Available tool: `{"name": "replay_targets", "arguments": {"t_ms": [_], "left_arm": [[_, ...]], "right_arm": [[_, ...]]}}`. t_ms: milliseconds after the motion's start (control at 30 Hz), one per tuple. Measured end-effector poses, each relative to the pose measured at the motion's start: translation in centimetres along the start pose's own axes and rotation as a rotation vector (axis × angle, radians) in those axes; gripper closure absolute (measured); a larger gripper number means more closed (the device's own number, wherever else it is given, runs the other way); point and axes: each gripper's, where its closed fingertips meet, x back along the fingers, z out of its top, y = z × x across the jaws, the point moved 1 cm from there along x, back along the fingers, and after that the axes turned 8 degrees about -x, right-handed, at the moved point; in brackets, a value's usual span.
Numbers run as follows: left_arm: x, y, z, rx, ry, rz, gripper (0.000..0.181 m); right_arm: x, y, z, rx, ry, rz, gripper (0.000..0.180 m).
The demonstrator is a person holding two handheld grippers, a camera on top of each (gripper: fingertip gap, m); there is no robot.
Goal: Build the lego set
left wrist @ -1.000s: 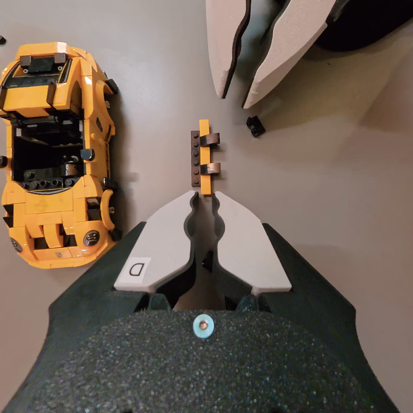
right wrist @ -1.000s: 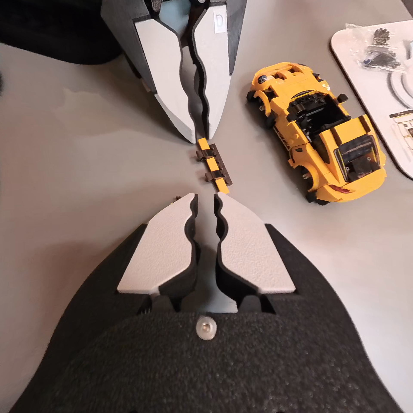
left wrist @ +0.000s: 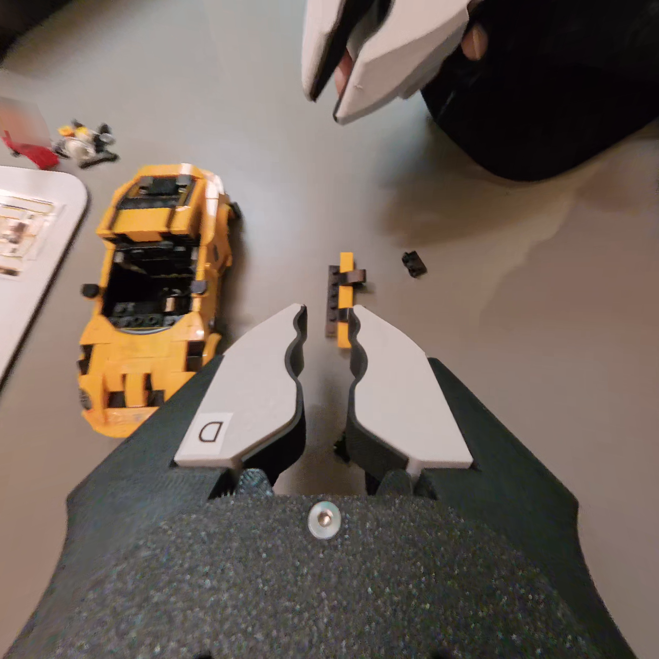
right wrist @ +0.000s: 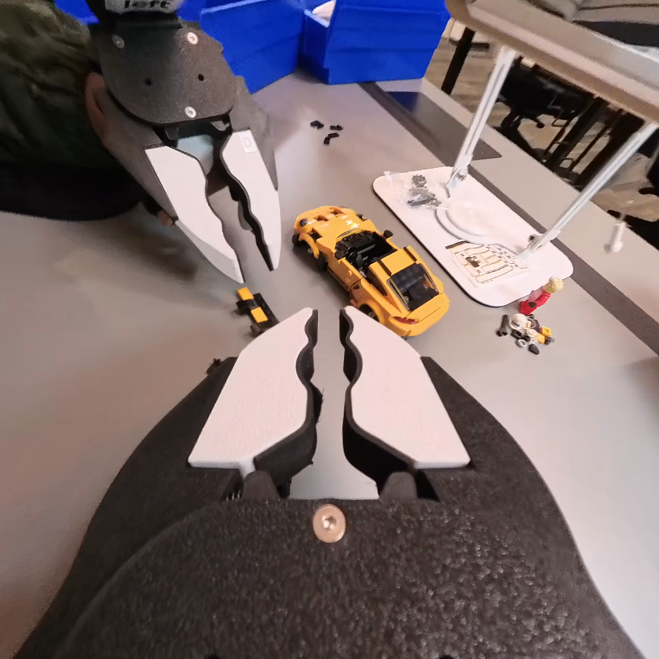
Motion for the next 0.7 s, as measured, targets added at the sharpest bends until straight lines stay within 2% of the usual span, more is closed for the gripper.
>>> {"name": "replay_targets", "arguments": {"t_ms": [300,467,700], "left_arm": [[-2.0,1.4,-0.9,-0.061,-0.109,-0.040,0.152],[-1.8,1.3,-1.4,-0.122,-0.134,-0.033,0.163],[-0.9,1.2,-1.9,-0.127,-0.115,-0.057,0.161]], "right_arm": [[-0.5,-5.2,-4.5,0.048,-0.312,0.264,0.168],[-1.5,-6.4,-5.6,0.100,-0.401,0.267,0.167],[-1.7,-6.6,-6.1,0.107,-0.487,0.206,0.163]]}}
